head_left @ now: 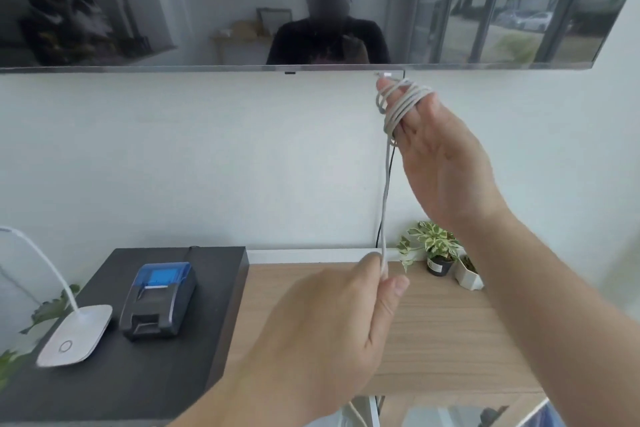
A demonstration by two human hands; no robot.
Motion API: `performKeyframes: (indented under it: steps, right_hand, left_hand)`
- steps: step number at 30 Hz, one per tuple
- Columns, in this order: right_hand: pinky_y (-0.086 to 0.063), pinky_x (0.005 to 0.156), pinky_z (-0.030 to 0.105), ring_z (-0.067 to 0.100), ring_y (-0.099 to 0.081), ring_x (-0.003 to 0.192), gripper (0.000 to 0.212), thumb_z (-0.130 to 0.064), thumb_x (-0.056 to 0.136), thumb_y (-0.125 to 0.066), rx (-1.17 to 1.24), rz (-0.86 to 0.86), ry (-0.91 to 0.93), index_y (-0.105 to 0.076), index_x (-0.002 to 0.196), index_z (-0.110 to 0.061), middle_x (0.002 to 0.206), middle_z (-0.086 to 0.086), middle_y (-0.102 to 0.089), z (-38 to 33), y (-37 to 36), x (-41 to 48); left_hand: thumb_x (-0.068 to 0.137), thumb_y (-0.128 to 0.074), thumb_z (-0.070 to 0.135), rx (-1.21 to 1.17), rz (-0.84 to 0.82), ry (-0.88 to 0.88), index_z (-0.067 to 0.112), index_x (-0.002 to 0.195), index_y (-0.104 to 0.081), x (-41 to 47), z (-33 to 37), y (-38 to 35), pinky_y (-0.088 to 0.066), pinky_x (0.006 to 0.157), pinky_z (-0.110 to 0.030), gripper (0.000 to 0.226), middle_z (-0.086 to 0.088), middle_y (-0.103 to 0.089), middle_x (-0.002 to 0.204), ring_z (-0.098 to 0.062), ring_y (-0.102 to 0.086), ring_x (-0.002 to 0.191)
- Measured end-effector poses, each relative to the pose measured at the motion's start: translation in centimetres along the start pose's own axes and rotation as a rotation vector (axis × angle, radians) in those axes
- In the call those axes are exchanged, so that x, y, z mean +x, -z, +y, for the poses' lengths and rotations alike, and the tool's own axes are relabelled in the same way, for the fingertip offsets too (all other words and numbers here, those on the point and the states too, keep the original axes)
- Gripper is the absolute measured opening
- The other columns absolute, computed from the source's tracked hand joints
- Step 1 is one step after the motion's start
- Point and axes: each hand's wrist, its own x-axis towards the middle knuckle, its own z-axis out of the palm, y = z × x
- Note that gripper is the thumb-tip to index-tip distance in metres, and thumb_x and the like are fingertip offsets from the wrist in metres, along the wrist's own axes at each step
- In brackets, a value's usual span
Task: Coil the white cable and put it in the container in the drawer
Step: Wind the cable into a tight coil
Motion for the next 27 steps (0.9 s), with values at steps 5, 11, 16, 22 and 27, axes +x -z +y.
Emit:
performKeyframes:
  steps: [5,11,16,22,27]
  right_hand:
    - [-0.044,0.105,0.051,0.030,-0.060,0.119,0.035,-0.028,0.105,-0.044,-0.675,-0.279,-0.106,-0.061,0.120,-0.001,0.119,0.014,-0.065,4.9,1.3,-3.7]
    - [-0.044,0.070,0.024,0.020,-0.050,0.068,0.039,-0.032,0.108,-0.050,-0.177,-0.511,-0.325,-0.073,0.091,-0.005,0.081,0.001,-0.065,2.1,-1.4,-9.2]
    - [-0.051,0.088,0.028,0.029,-0.064,0.095,0.034,-0.013,0.107,-0.053,0.644,-0.566,-0.082,-0.056,0.096,0.019,0.095,0.022,-0.070,-4.4,-3.9,-7.6]
    - [-0.045,0.103,0.045,0.029,-0.060,0.105,0.031,-0.005,0.111,-0.035,-0.449,-0.153,0.232,-0.063,0.101,0.003,0.102,0.014,-0.064,-1.7,-2.7,-1.7]
    - [-0.046,0.084,0.023,0.008,-0.060,0.085,0.037,-0.017,0.111,-0.037,-0.557,-0.447,-0.141,-0.058,0.087,0.000,0.085,0.000,-0.060,1.8,-1.4,-5.7]
  left_hand:
    - [0.100,-0.042,0.046,0.195,0.140,-0.063,0.032,0.070,-0.024,1.1,0.0,5.6,-0.032,0.044,-0.033,0.038,0.005,-0.033,0.046,-0.014,-0.035,0.043]
    - [0.105,-0.051,0.039,0.077,0.287,-0.077,0.025,0.067,-0.027,4.2,-4.9,9.5,-0.021,0.043,-0.019,0.047,0.004,-0.025,0.052,-0.014,-0.026,0.046]
    - [0.104,-0.023,0.062,-0.055,0.116,0.005,0.036,0.068,-0.042,3.4,-7.0,4.6,-0.027,0.046,-0.024,0.048,0.007,-0.035,0.050,-0.011,-0.033,0.044]
    - [0.106,-0.015,0.056,0.127,-0.014,-0.131,0.034,0.075,-0.025,0.0,-3.1,0.6,-0.035,0.044,-0.033,0.040,0.009,-0.029,0.054,-0.013,-0.033,0.046]
    - [0.103,-0.039,0.047,0.312,0.194,-0.148,0.031,0.070,-0.024,1.0,-4.3,7.8,-0.026,0.041,-0.022,0.040,0.009,-0.022,0.048,-0.015,-0.035,0.040]
